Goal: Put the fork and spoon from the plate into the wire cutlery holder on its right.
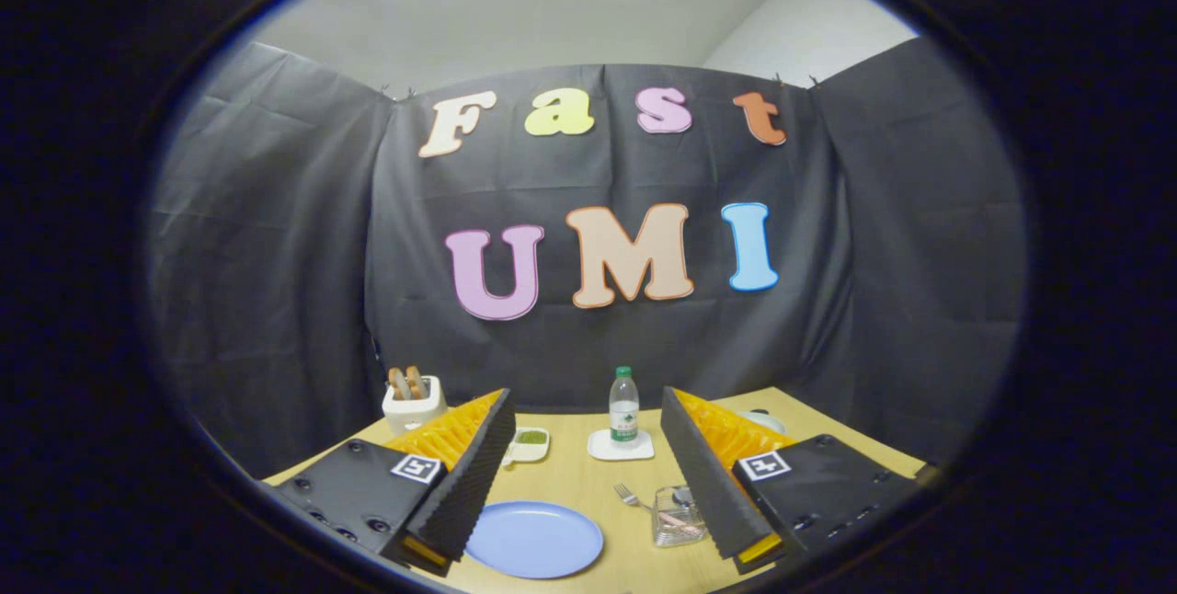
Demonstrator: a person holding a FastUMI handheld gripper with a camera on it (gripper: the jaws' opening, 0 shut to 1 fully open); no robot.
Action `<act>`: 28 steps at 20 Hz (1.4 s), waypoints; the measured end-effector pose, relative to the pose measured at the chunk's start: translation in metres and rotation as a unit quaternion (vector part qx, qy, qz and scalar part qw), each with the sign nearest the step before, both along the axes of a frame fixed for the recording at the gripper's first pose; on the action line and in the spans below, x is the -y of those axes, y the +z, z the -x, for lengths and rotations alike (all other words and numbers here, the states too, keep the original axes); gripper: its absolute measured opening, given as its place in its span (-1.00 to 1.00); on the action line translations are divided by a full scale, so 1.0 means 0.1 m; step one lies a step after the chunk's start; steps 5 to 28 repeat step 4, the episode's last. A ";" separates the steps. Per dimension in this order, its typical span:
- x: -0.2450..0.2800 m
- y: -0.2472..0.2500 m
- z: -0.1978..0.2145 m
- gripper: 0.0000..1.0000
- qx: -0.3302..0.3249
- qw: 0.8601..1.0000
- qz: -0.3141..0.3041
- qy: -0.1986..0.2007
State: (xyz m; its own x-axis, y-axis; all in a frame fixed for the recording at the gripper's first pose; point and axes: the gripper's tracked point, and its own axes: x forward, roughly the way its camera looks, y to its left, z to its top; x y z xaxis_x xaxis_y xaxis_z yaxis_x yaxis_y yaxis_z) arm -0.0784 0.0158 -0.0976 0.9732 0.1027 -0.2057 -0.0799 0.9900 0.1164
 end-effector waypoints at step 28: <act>0.04 0.04 0.06 1.00 0.003 1.000 0.004 0.003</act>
